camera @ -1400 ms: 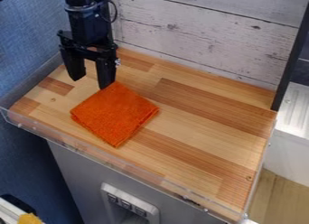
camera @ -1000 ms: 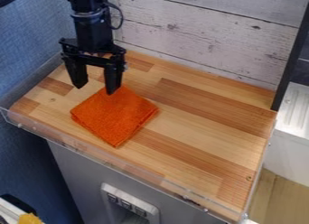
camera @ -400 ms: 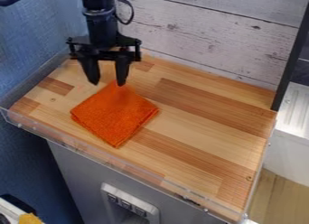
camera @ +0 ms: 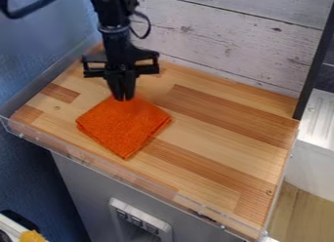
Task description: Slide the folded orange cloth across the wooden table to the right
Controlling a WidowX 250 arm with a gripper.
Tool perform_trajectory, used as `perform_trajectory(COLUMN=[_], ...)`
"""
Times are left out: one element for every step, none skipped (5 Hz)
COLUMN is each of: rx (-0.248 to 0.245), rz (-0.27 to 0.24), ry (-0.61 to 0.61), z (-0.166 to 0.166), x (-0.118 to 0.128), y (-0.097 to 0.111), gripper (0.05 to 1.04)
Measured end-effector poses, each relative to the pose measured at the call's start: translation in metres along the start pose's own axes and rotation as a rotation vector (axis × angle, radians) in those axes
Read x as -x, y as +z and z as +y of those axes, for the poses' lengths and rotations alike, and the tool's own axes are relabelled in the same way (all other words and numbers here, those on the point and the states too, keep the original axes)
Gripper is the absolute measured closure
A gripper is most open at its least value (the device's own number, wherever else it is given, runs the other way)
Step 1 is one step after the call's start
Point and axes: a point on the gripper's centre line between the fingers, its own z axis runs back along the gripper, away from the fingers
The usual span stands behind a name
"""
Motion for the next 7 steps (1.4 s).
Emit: perform_trajectory(rx=[-0.013, -0.033, -0.053, -0.052, -0.045, -0.029, -0.009], rz=[0.005, 0.027, 0.064, 0.073, 0.082, 0.091, 0.091], ry=[0.037, 0.065, 0.078, 0.088, 0.051, -0.044, -0.153], z=[0.002, 0.0, 0.0, -0.002, -0.011, -0.03, -0.049], x=[0.0, 0.002, 0.007, 0.005, 0.008, 0.017, 0.031], y=[-0.009, -0.022, -0.038, -0.041, -0.042, -0.043, -0.043], gripper=[1.017, 1.019, 1.02, 1.023, 1.025, 1.025, 1.025])
